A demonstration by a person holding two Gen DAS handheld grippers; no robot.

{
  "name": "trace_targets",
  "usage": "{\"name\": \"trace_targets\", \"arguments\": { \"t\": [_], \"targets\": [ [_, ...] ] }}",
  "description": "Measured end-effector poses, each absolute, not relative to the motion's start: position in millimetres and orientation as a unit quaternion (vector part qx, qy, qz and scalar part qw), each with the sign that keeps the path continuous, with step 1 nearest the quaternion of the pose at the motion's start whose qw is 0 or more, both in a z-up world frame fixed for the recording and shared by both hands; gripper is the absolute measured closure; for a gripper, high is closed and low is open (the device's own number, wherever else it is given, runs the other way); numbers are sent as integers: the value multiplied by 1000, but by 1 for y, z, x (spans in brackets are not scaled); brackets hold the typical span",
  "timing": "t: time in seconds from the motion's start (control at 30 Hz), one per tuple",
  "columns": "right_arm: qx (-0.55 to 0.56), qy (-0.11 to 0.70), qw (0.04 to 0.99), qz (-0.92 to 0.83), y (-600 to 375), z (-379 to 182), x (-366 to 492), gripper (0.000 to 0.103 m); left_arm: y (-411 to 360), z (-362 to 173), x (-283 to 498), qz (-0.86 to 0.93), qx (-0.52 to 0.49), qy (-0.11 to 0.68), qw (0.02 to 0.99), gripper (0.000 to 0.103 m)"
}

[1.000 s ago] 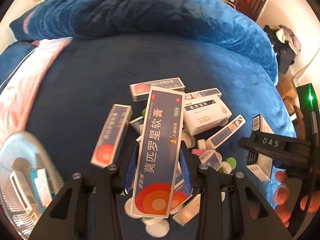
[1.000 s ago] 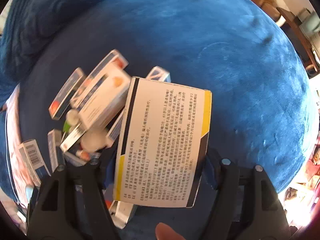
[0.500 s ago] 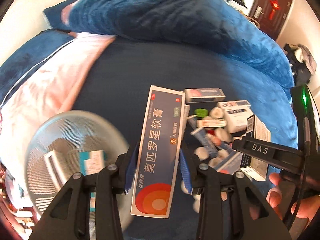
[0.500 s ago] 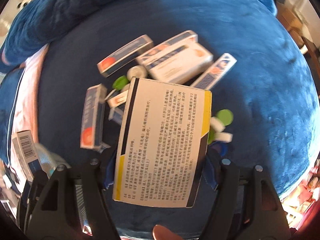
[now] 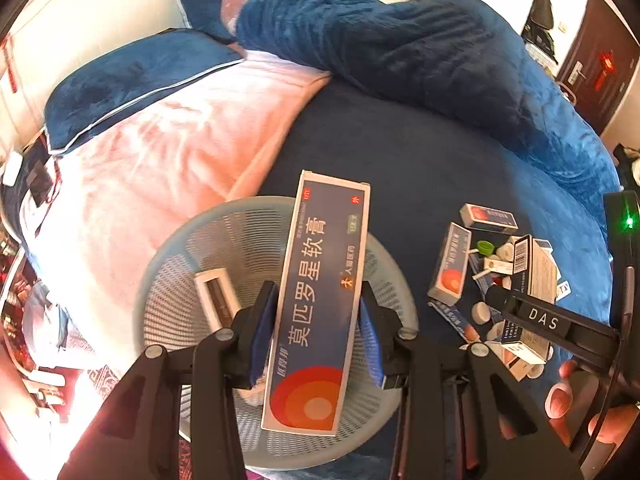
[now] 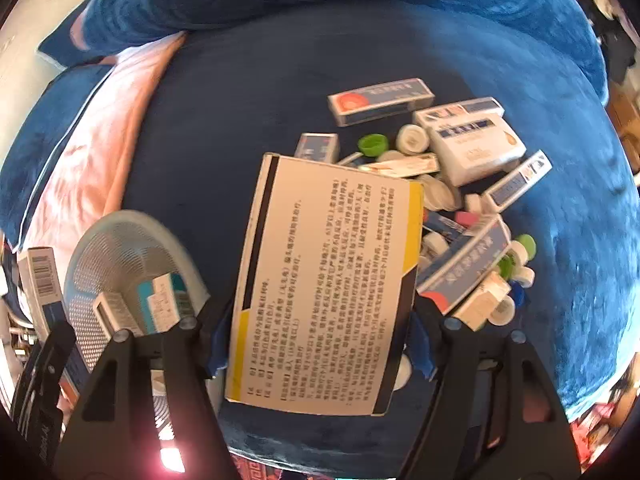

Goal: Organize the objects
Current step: 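Lift both held boxes and carry them over the mesh basket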

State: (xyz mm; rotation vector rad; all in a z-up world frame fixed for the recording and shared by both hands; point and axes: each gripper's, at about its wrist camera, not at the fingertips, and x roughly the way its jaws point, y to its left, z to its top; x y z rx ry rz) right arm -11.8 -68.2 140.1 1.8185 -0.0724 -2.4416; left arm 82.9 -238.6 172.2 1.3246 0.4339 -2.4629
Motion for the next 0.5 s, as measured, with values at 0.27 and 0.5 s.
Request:
{"name": "trace_targets", "arguments": {
  "t": [0.27,0.5],
  "targets": [
    [582,-3,118,-805,-114,150,3,32,-266,174,100,-853,457,175,182,63],
    [564,32,206,-799,-157,150,25,32,-291,162,120,-838,463,206,202,63]
  ]
}}
